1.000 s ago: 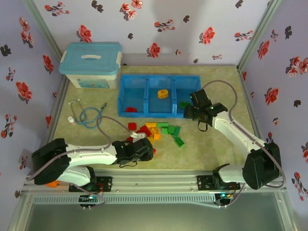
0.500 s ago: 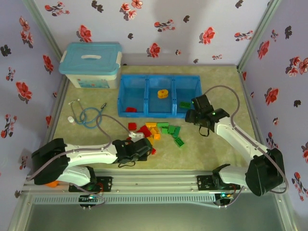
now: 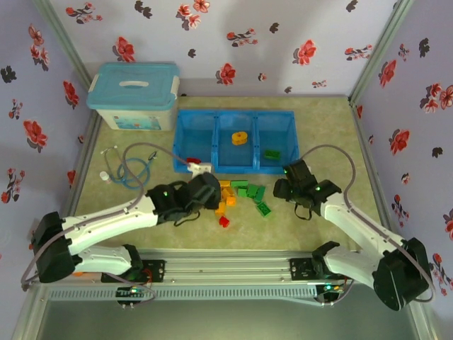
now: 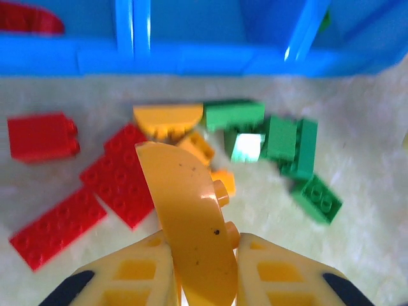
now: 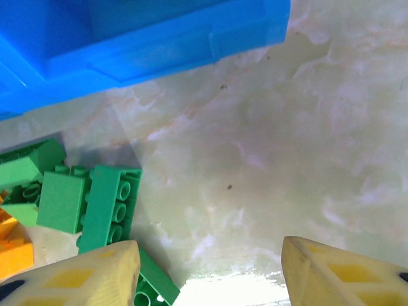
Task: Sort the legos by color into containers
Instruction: Pick up the lego from the middle-left of the table, then place the lego in the container.
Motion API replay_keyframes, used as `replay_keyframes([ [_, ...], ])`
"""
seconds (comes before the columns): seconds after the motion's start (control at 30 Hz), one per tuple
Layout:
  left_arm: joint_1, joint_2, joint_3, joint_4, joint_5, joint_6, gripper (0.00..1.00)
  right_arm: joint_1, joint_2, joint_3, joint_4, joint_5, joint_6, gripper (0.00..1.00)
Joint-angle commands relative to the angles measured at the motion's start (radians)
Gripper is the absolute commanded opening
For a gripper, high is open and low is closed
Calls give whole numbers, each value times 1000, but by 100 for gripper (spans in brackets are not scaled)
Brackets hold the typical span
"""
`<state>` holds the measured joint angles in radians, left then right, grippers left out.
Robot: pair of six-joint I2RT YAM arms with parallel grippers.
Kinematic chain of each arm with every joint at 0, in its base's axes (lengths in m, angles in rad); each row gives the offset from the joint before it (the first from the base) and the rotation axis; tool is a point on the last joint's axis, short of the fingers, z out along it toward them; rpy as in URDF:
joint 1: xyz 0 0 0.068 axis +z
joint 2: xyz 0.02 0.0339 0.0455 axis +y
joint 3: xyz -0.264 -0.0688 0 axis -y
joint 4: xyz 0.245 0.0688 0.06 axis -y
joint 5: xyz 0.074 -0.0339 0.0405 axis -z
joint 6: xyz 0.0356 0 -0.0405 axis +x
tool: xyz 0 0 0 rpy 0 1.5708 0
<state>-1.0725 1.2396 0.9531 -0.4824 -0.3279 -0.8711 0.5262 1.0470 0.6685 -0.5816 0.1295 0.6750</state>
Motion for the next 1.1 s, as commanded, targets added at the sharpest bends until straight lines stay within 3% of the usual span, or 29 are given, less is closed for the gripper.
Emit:
replay_keyframes([
  [0.0, 93, 61, 91, 35, 101, 148, 19, 26, -31, -30, 15, -9, 44, 60],
  [0.27, 238, 334, 383, -2, 263, 294, 20, 47, -89, -76, -9, -19, 66, 60],
  [0.57, 319, 606, 655, -102, 292, 374, 21, 52, -164, -75, -51, -34, 81, 60],
  [0.9, 371, 779, 868, -172, 312, 414, 26, 73, -188, -63, -78, -44, 97, 60],
  [0.97, 381, 818, 938, -211, 312, 427, 39, 79, -190, -66, -79, -46, 101, 60],
  [1.03, 391, 845, 991, -248, 304, 426, 66, 84, -195, -64, -86, -44, 103, 60],
  [1.07, 392, 851, 1014, -262, 300, 424, 74, 86, -197, -62, -91, -41, 105, 60],
])
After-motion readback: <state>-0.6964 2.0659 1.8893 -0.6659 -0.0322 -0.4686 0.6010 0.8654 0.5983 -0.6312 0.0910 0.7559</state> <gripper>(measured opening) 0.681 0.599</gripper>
